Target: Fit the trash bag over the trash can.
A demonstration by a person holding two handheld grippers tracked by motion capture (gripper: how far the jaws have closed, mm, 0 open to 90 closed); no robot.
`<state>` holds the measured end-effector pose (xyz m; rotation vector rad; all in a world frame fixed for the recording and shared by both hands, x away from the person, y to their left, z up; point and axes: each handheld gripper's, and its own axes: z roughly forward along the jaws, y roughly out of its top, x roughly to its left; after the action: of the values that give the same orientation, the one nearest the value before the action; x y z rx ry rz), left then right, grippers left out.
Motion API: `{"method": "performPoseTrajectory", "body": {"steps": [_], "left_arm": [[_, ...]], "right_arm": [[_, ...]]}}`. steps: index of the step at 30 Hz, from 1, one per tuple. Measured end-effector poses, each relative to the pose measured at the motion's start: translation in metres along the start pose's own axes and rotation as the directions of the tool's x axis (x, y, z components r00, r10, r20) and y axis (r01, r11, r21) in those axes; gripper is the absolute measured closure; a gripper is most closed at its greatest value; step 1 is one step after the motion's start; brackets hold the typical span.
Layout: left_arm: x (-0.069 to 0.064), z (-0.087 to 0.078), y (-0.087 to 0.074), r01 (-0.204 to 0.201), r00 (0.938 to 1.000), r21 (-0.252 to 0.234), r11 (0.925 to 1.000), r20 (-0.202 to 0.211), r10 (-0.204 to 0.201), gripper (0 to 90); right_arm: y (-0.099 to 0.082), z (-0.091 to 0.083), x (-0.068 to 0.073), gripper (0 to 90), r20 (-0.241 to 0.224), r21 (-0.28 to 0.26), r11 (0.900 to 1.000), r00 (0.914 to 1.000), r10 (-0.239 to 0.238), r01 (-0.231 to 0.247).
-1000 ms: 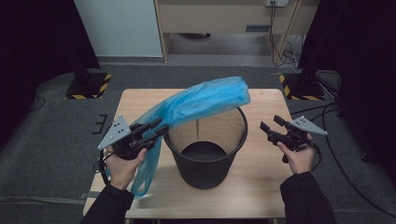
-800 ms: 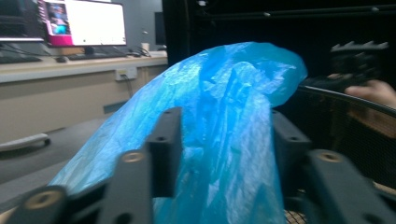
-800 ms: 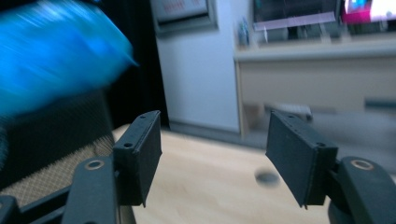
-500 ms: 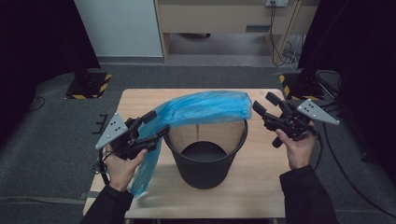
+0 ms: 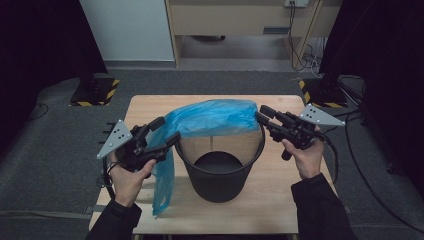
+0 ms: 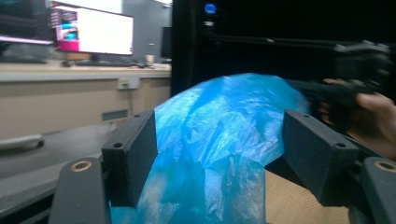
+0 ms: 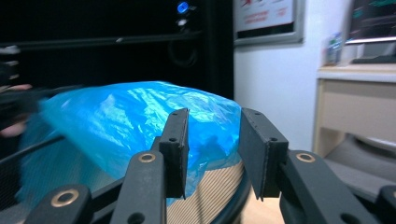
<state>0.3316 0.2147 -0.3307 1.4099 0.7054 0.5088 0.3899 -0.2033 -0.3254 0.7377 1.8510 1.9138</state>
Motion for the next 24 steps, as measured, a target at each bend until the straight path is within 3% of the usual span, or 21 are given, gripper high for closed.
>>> {"method": "performPoseTrajectory", "body": {"steps": [2, 5, 8, 10, 11, 12, 13, 15, 19, 23, 24], "left_arm": [[0.004, 0.000, -0.004, 0.039, 0.9989, 0.010, 0.9992, -0.026, -0.038, 27.5], [0.007, 0.003, -0.010, 0.049, 0.9984, 0.021, 0.9986, -0.028, -0.049, 30.1], [0.006, 0.005, -0.012, 0.031, 0.9993, 0.036, 0.9989, -0.019, -0.031, 33.7], [0.005, 0.007, -0.014, 0.012, 0.9999, 0.050, 0.9987, -0.004, -0.012, 38.3], [0.005, 0.007, -0.014, 0.012, 0.9999, 0.050, 0.9987, -0.004, -0.012, 40.2], [0.003, 0.008, -0.015, 0.011, 0.9999, 0.048, 0.9988, 0.003, -0.011, 40.7], [0.003, 0.008, -0.015, 0.011, 0.9999, 0.048, 0.9988, 0.003, -0.011, 41.5], [0.002, 0.009, -0.016, -0.001, 1.0000, 0.054, 0.9985, 0.008, 0.000, 42.7], [0.001, 0.010, -0.016, -0.009, 0.9999, 0.059, 0.9982, 0.014, 0.008, 43.9], [-0.001, 0.011, -0.017, -0.021, 0.9993, 0.064, 0.9977, 0.031, 0.019, 43.5], [-0.001, 0.011, -0.017, -0.021, 0.9993, 0.064, 0.9977, 0.031, 0.019, 43.0]], "right_arm": [[-0.003, 0.001, 0.004, 62.4, -0.020, 0.033, 0.9994, 0.9997, -0.010, 0.011], [-0.007, 0.001, 0.007, 56.4, -0.025, 0.068, 0.9974, 0.9994, -0.024, 0.026], [-0.004, -0.001, 0.007, 52.0, -0.025, 0.049, 0.9988, 0.9997, -0.008, 0.009], [0.008, -0.006, 0.006, 43.2, -0.009, -0.013, 0.9997, 0.9998, 0.020, -0.020], [0.008, -0.006, 0.006, 43.2, -0.009, -0.013, 0.9997, 0.9998, 0.020, -0.020], [0.018, -0.008, 0.007, 36.6, 0.019, -0.059, 0.9980, 0.9995, 0.027, -0.026], [0.018, -0.008, 0.007, 36.6, 0.019, -0.059, 0.9980, 0.9995, 0.027, -0.026], [0.038, -0.003, 0.009, 33.1, 0.037, -0.101, 0.9945, 0.9988, 0.032, -0.028], [0.060, 0.016, 0.015, 32.9, 0.037, -0.122, 0.9925, 0.9992, 0.015, -0.010], [0.070, 0.048, 0.030, 33.8, 0.010, -0.056, 0.9984, 0.9999, -0.011, 0.011], [0.070, 0.048, 0.030, 33.8, 0.010, -0.056, 0.9984, 0.9999, -0.011, 0.011]]}}
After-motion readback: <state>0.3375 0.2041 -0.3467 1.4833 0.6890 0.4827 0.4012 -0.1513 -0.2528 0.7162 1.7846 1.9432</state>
